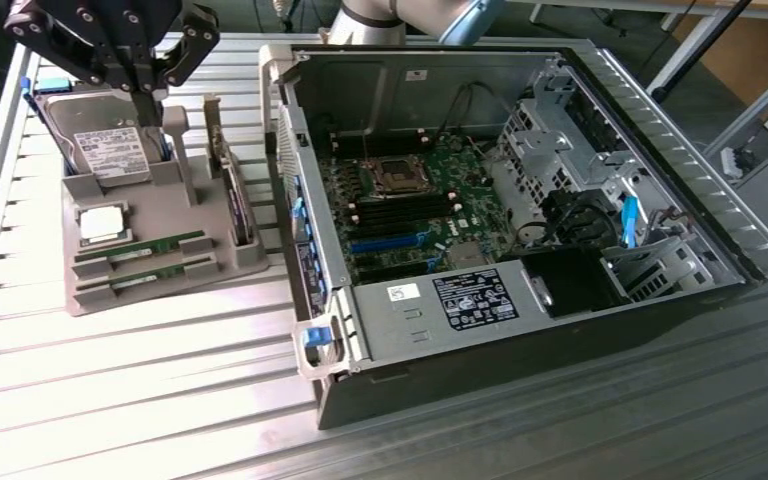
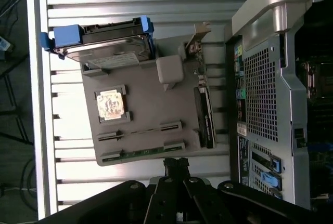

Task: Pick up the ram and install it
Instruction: 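Pick up the ram and move it above insertion slot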

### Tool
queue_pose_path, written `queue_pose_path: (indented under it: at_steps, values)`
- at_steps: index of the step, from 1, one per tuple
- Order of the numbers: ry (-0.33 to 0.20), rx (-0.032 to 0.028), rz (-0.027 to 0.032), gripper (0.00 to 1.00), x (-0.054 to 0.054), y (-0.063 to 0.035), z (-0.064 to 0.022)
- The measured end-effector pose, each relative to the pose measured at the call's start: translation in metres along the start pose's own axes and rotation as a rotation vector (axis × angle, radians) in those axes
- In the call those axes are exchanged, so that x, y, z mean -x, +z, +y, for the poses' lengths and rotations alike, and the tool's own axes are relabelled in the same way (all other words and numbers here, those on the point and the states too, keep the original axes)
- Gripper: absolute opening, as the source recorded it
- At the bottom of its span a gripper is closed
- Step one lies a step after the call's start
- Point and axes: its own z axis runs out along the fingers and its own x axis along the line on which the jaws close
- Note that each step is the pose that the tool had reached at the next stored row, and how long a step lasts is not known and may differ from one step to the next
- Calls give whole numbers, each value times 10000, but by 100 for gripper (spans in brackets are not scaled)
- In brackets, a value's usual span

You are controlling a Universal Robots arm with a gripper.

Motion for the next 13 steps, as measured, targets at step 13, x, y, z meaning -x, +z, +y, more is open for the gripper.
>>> queue_pose_path:
  at_steps: [13]
  values:
    - [-1274, -1, 50, 9, 0, 0, 0]
